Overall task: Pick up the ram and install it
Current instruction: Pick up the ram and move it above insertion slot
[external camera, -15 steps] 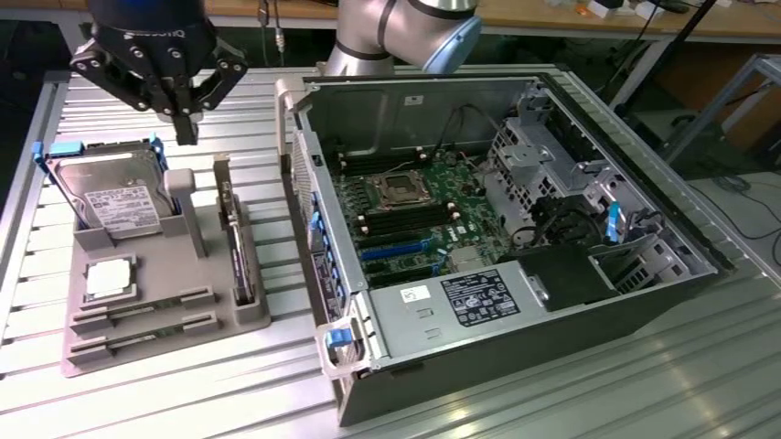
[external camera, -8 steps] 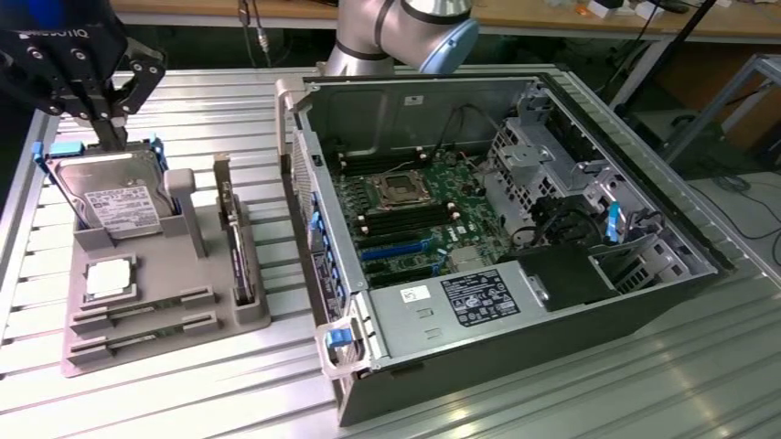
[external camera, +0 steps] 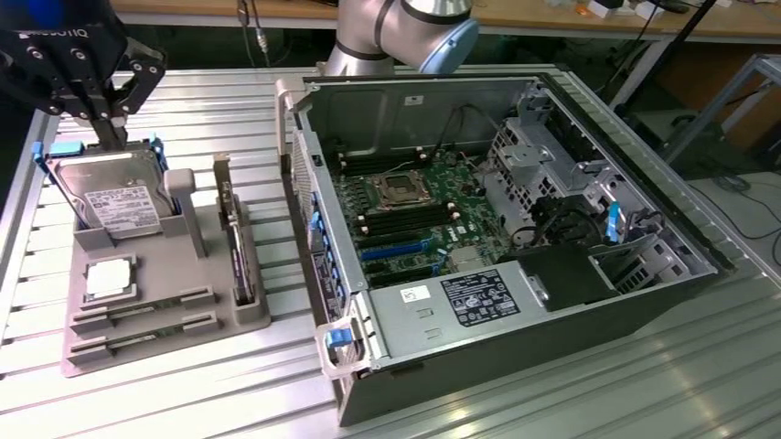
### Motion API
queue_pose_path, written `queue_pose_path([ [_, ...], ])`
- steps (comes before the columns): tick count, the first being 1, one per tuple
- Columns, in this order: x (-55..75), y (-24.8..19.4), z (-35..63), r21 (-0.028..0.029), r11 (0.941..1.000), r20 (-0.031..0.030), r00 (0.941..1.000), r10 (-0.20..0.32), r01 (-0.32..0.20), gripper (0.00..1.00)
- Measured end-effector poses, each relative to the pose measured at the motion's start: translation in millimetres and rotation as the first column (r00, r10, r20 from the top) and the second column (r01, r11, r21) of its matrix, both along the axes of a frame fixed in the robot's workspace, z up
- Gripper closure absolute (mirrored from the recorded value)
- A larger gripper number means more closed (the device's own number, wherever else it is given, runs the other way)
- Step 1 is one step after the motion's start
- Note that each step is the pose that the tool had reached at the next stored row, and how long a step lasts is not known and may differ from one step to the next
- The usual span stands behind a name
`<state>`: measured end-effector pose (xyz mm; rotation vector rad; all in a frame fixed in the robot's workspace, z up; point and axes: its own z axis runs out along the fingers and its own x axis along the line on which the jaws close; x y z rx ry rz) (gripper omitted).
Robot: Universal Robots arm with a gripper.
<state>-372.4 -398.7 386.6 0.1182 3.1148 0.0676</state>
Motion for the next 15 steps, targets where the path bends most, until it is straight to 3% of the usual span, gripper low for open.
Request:
queue_pose_path([
  [2, 0.0, -0.3, -1.7, -0.0004, 1.0, -0.0013, 1.0, 0.0, 0.0, 0.89],
  [3, -0.4, -7.6, -5.8, -0.0005, 1.0, -0.0017, 1.0, 0.0, 0.0, 0.89],
  [4, -1.0, -21.6, -11.4, -0.0004, 1.0, -0.0015, 1.0, 0.0, 0.0, 0.89],
  [7, -2.4, -57.9, -26.0, -0.0004, 1.0, -0.0016, 1.0, 0.0, 0.0, 0.89],
  [11, -2.8, -94.6, -41.4, -0.0004, 1.0, -0.0015, 1.0, 0.0, 0.0, 0.89],
  [13, -2.9, -94.7, -48.7, -0.0003, 0.9978, -0.0014, 0.9978, 0.067, -0.067, 0.89],
  [15, -2.8, -94.7, -55.5, -0.0003, 0.9882, -0.0014, 0.9882, 0.153, -0.153, 0.89],
])
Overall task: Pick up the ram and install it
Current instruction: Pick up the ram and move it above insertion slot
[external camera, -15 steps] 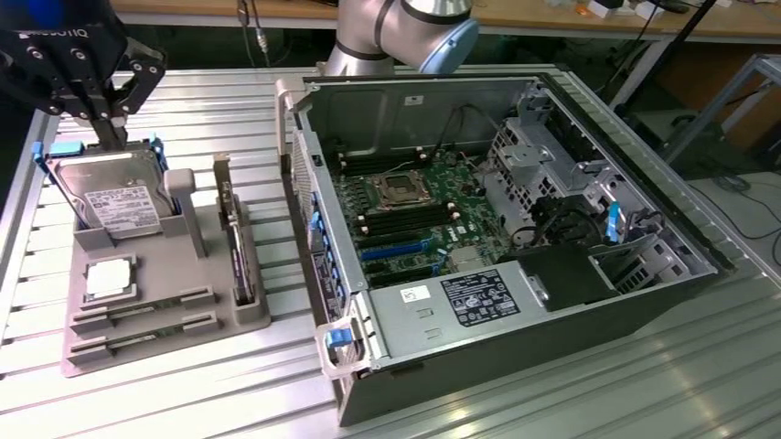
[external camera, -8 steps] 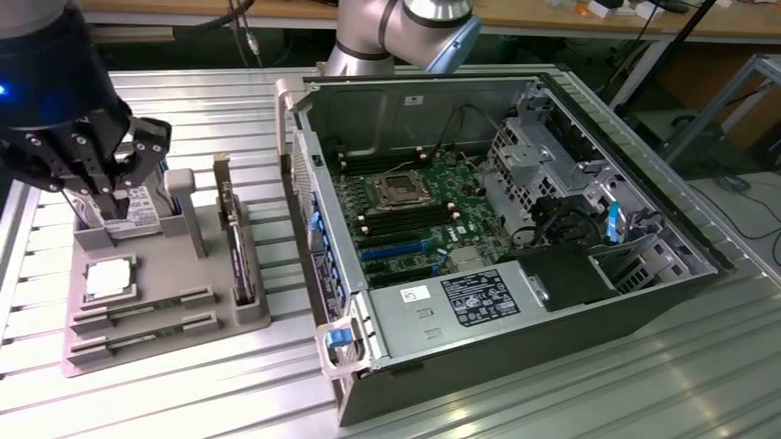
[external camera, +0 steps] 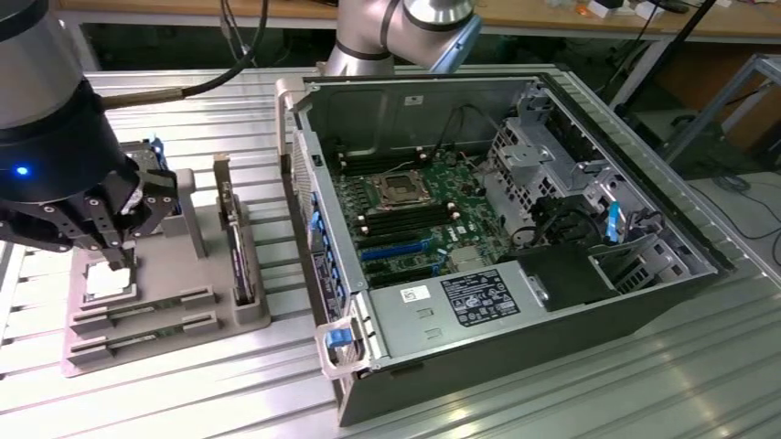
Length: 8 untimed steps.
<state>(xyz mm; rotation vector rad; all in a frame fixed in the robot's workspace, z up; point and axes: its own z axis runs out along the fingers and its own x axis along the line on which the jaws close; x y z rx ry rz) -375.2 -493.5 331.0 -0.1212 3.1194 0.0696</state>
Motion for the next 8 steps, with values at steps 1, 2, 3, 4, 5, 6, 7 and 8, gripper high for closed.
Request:
queue_pose_path([
  [1, 0.0, 0.0, -3.5, -0.0001, 0.9989, -0.0001, 0.9989, 0.046, -0.046, 0.89],
  [2, 0.0, 0.0, -5.7, -0.0001, 0.9972, -0.0001, 0.9972, 0.075, -0.075, 0.89],
  [3, 0.0, 0.0, -10.5, 0.0, 0.9915, 0.0, 0.9915, 0.13, -0.13, 0.89],
  [4, 0.0, 0.0, -13.5, -0.0001, 0.9869, -0.0002, 0.9869, 0.162, -0.162, 0.89],
  [5, 0.0, 0.0, -17.0, -0.0001, 0.9808, -0.0001, 0.9808, 0.195, -0.195, 0.89],
  [6, 0.0, 0.0, -20.5, -0.0001, 0.9733, -0.0001, 0.9733, 0.229, -0.229, 0.89],
  [7, 0.0, 0.0, -25.7, -0.0001, 0.96, -0.0002, 0.96, 0.28, -0.28, 0.76],
  [8, 0.0, 0.0, -31.1, -0.0001, 0.9409, 0.0, 0.9409, 0.339, -0.339, 0.64],
])
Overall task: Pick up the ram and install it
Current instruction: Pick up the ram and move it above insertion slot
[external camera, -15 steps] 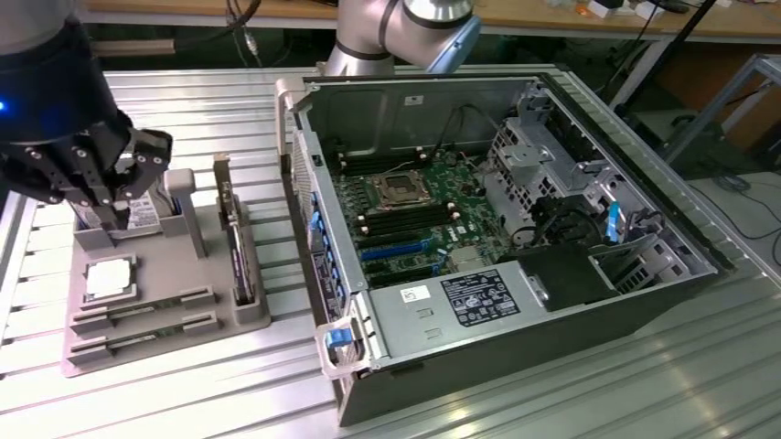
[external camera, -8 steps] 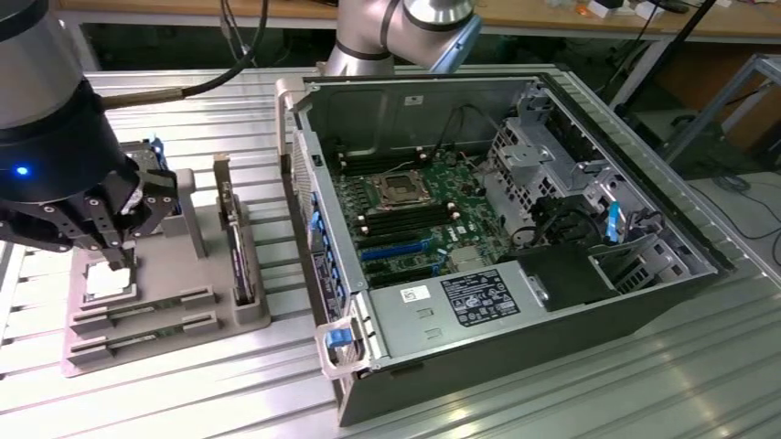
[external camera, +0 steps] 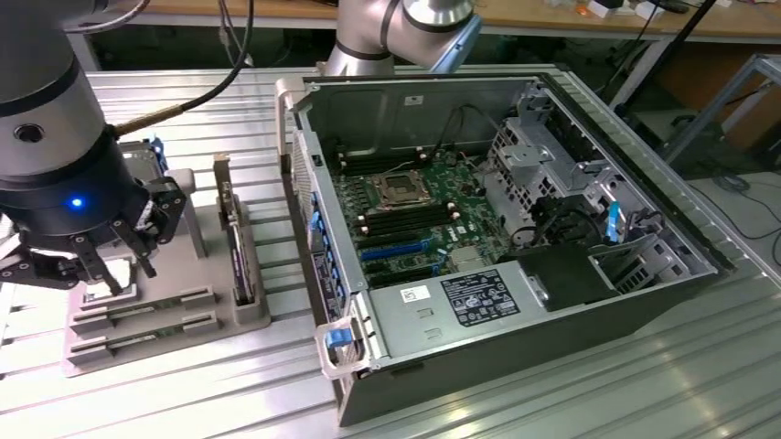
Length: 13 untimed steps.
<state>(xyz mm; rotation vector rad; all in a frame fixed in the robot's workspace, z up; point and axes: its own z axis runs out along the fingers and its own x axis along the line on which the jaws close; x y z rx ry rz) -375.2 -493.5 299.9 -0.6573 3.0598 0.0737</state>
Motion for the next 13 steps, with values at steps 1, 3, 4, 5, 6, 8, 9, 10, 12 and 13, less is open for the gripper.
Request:
queue_pose_path([
  [1, 0.0, 0.0, -2.6, -0.0001, 0.9994, -0.0001, 0.9994, 0.034, -0.034, 0.64],
  [3, 0.0, 0.0, -7.7, 0.0, 0.995, 0.0, 0.995, 0.1, -0.1, 0.64],
  [4, 0.0, 0.0, -9.9, 0.0, 0.9915, 0.0, 0.9915, 0.13, -0.13, 0.64],
  [5, 0.0, 0.0, -12.1, 0.0, 0.9874, 0.0, 0.9874, 0.158, -0.158, 0.64],
  [6, 0.0, 0.0, -14.3, 0.0, 0.9825, -0.0001, 0.9825, 0.186, -0.186, 0.64],
  [8, 0.0, 0.0, -20.6, 0.0, 0.964, 0.0, 0.964, 0.266, -0.266, 0.64],
  [9, 0.0, 0.0, -21.9, -0.0001, 0.9592, -0.0001, 0.9592, 0.283, -0.283, 0.64],
  [10, 0.0, 0.0, -23.5, -0.0001, 0.9533, 0.0, 0.9533, 0.302, -0.302, 0.64],
  [12, 0.0, 0.0, -26.5, 0.0, 0.9407, -0.0001, 0.9407, 0.339, -0.339, 0.64],
  [13, 0.0, 0.0, -29.0, -0.0001, 0.9285, -0.0002, 0.9285, 0.371, -0.371, 0.64],
])
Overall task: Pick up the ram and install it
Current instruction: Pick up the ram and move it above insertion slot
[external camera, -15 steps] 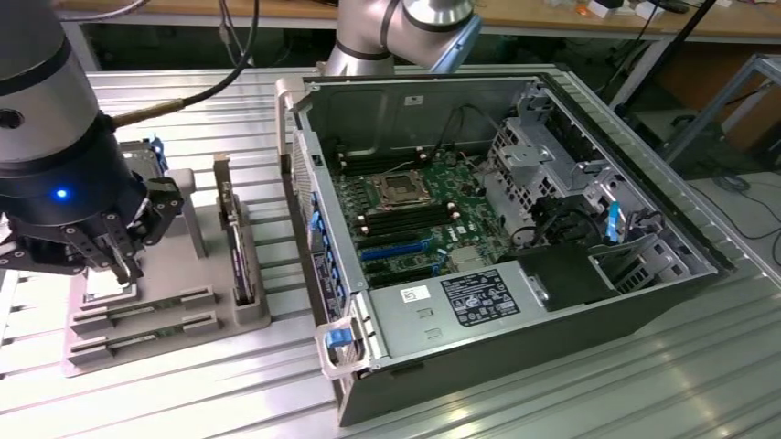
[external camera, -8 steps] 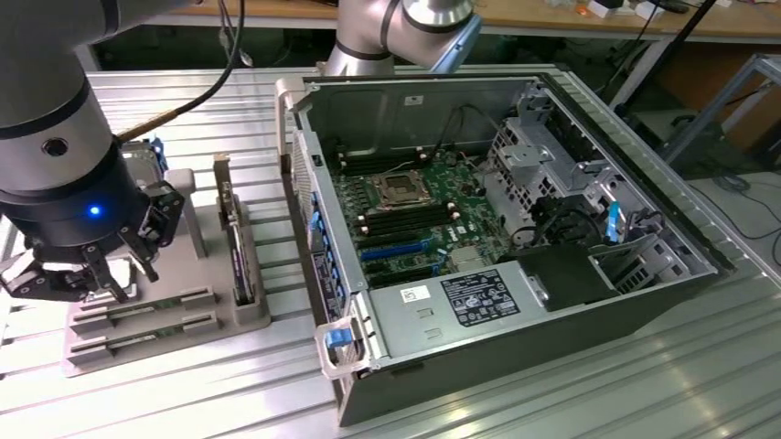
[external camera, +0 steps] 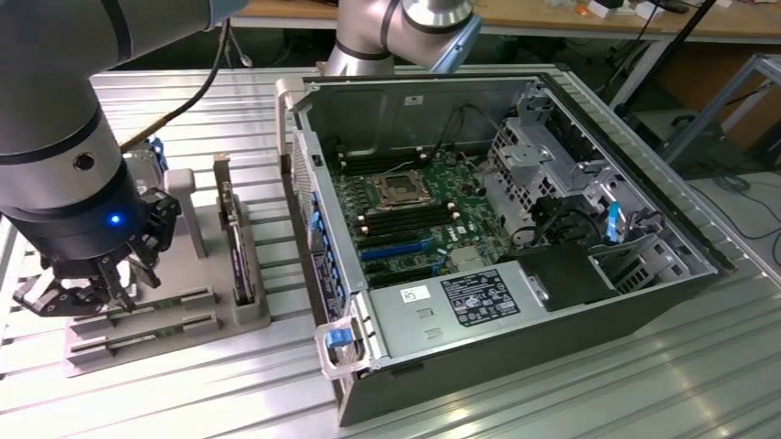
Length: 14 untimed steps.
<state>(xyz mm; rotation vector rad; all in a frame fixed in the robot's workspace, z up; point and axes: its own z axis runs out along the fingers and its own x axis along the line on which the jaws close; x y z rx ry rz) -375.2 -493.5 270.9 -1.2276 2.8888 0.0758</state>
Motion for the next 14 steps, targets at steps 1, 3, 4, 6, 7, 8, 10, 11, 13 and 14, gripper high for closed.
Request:
queue_pose_path([
  [1, 0.0, 0.0, -2.4, 0.0, 0.9995, 0.0002, 0.9995, 0.03, -0.03, 0.64],
  [3, 0.0, 0.0, -12.1, 0.0001, 0.988, 0.0002, 0.988, 0.155, -0.155, 0.64],
  [4, 0.0, 0.0, -15.3, 0.0, 0.9806, 0.0001, 0.9806, 0.196, -0.196, 0.64],
  [6, 0.0, 0.0, -20.5, 0.0001, 0.9659, 0.0002, 0.9659, 0.259, -0.259, 0.64],
  [7, 0.0, 0.0, -22.4, 0.0, 0.959, 0.0001, 0.959, 0.283, -0.283, 0.64],
  [8, 0.0, 0.0, -23.9, 0.0, 0.9537, 0.0001, 0.9537, 0.301, -0.301, 0.64],
  [10, 0.0, 0.0, -28.1, 0.0, 0.9359, 0.0, 0.9359, 0.352, -0.352, 0.64],
  [11, 0.0, 0.0, -29.6, 0.0001, 0.9292, 0.0001, 0.9292, 0.37, -0.37, 0.64],
  [13, 0.0, 0.0, -35.6, 0.0001, 0.8988, 0.0001, 0.8988, 0.438, -0.438, 0.64],
  [14, 0.0, 0.0, -38.4, 0.0001, 0.8824, 0.0001, 0.8824, 0.47, -0.47, 0.64],
])
